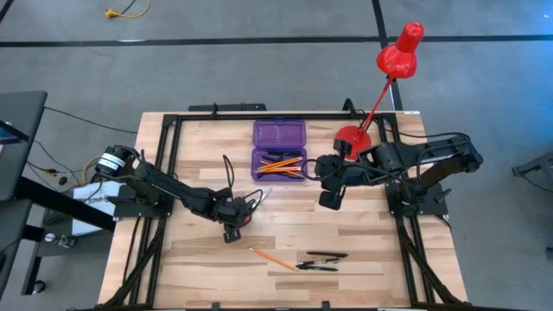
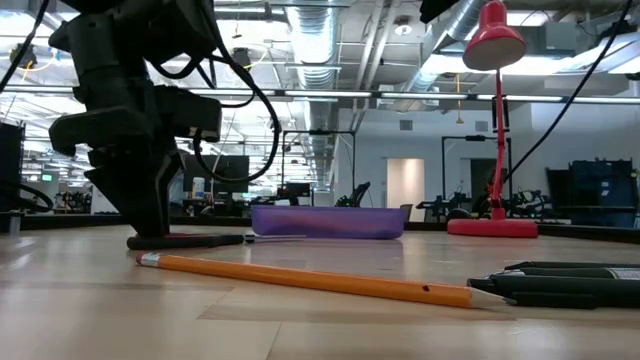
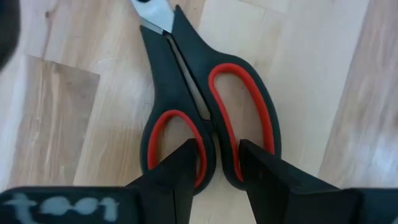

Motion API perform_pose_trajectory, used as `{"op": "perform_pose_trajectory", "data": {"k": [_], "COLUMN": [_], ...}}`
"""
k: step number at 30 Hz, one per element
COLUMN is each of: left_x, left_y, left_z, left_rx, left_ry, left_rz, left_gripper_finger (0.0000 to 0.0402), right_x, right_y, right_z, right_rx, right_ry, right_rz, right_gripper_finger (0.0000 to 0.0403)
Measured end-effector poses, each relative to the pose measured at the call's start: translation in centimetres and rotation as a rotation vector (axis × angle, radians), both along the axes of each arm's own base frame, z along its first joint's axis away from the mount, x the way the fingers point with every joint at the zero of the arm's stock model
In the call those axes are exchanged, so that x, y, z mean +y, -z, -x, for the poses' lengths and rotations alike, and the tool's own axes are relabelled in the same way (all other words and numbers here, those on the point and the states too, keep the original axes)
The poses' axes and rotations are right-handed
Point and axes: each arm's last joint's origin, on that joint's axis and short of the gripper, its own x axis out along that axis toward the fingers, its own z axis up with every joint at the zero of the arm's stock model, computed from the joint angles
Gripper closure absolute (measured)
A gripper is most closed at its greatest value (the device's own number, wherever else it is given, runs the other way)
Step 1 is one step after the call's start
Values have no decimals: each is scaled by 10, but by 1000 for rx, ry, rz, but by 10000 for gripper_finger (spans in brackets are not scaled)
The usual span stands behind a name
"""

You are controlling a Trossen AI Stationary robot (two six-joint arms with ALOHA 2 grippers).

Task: Pick & place school supplies into a supply box
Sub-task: Put the scissors into the purple supply box

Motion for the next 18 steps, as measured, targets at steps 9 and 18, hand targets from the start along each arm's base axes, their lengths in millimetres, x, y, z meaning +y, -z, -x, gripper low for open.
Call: {"op": "perform_pose_trajectory", "data": {"k": [9,18], "left_x": [-5,-3], "left_y": [14,2], "left_z": [3,9], "left_rx": [85,62], "left_ry": [128,226], "left_rz": [-36,-119], "left_gripper_finger": [348,356], "right_x": [-3,-3], "right_y": [0,0], "right_z": [-1,-1], "right_rx": [-1,-1], "right_ry": [13,13], "right_rz": [0,0], "right_gripper_finger": [283,283]}}
